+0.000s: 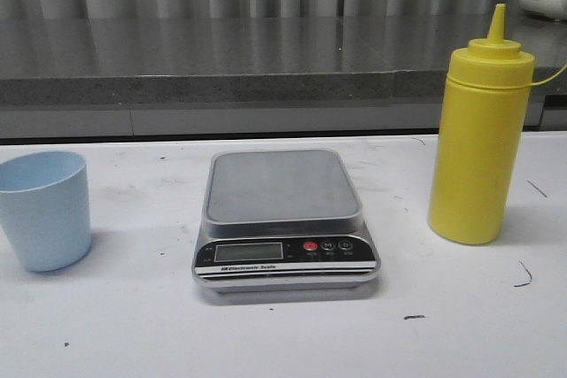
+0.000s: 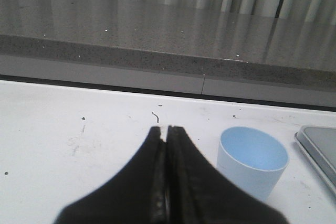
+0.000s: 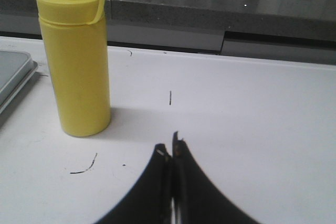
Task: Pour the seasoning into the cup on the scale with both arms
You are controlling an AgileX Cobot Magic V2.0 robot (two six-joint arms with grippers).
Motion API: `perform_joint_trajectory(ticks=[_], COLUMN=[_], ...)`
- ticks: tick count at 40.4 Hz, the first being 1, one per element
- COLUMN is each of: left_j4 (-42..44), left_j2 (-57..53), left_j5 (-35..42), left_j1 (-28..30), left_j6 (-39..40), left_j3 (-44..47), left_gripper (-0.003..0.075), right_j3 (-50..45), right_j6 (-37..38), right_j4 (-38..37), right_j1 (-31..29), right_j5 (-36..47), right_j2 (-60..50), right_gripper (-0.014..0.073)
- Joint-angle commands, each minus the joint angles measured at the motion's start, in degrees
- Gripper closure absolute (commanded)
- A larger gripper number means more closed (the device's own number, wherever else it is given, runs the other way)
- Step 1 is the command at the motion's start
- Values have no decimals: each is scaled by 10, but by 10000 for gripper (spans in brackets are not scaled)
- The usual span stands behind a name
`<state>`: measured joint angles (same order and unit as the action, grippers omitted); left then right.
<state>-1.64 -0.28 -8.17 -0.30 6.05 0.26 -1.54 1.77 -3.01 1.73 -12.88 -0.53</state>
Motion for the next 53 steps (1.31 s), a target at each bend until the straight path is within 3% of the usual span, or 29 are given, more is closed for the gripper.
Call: perform_joint_trajectory(ticks=[1,42,53], left_j4=[-5,-5,-5], left_j2=[-9,-9,-9], left_j5=[44,44,46], left_j1=[1,1,1], left_j6=[4,4,4], left_j3=[14,14,14], left_gripper=[740,740,740], right_j3=[3,3,3], right_j6=[0,0,1], right_j4=[-5,-5,25], right_j1=[2,2,2], right_j5=[42,42,50], right_j2=[-10,-10,-10], right_gripper=[706,706,706])
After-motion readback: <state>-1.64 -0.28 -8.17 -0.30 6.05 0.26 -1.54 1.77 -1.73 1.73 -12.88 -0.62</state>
